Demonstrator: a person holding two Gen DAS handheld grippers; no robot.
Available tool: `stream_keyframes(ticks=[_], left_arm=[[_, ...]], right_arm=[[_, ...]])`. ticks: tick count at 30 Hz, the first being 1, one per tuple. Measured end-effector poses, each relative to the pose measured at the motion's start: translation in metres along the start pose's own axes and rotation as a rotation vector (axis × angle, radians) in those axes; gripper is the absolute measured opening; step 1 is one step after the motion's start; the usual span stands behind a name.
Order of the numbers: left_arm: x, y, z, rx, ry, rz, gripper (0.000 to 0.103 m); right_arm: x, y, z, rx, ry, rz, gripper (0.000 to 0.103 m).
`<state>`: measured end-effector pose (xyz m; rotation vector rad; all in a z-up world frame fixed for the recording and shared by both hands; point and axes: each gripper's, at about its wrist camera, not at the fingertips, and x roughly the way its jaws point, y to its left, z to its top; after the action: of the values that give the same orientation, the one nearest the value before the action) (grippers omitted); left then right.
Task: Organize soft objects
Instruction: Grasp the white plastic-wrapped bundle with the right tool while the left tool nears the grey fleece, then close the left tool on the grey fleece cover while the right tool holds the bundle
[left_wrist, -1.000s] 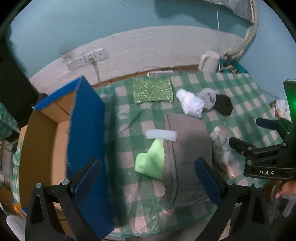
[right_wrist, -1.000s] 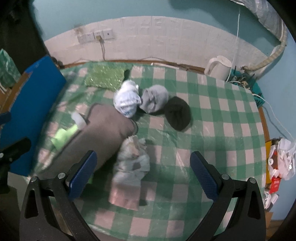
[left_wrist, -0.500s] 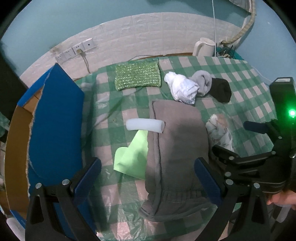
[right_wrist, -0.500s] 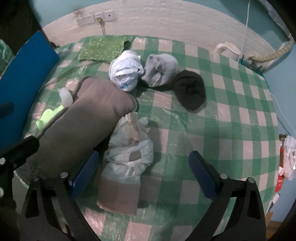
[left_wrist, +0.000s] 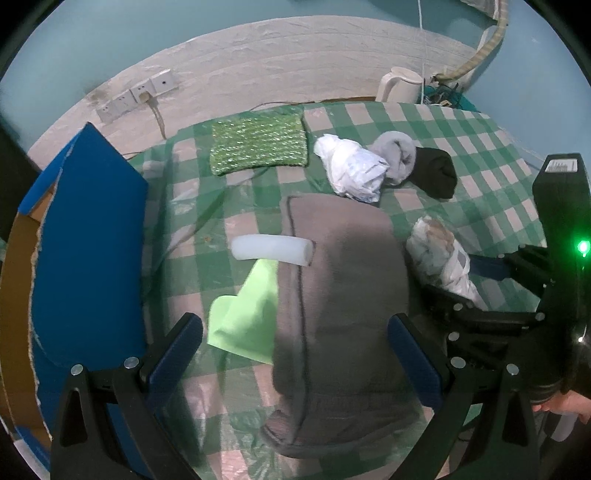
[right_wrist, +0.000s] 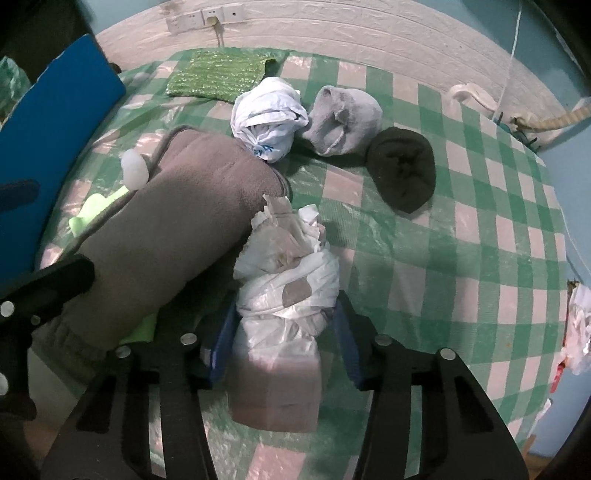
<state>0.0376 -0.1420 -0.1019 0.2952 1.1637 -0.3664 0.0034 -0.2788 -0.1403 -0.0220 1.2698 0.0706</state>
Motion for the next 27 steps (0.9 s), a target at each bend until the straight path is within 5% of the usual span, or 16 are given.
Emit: stream_keyframes(ticks=[5,17,18,20,27], left_arm=[[0.003,-0.01,0.001,0.005,0.007,-0.049,0.101],[0.02,-0.043,-0.008,0.145,0.057,0.045,0.101],[0.022,-0.044,-0.008,0.146,0.065,0.054,0.097],[0.027,-0.044,-0.01,0.146,0.078,0.075,0.071],[0.025,-0.043,-0.012,0.121,0.086,0.03,0.034]], right_arm=[[-0.011,-0.017,0.002,0.073,0.0,0.0,0.048],[-0.022,-0.044,-0.004,0.152,-0.013,0.024,0.048],[-0.022,-0.046,-0.004,0.156,-0.013,0.028,0.048],[-0.022,-0.048,-0.006,0.164,-0.014,0.036,0.048],[-0.024,-0.051,-0.012,0.168,-0.017,0.051,0.048]])
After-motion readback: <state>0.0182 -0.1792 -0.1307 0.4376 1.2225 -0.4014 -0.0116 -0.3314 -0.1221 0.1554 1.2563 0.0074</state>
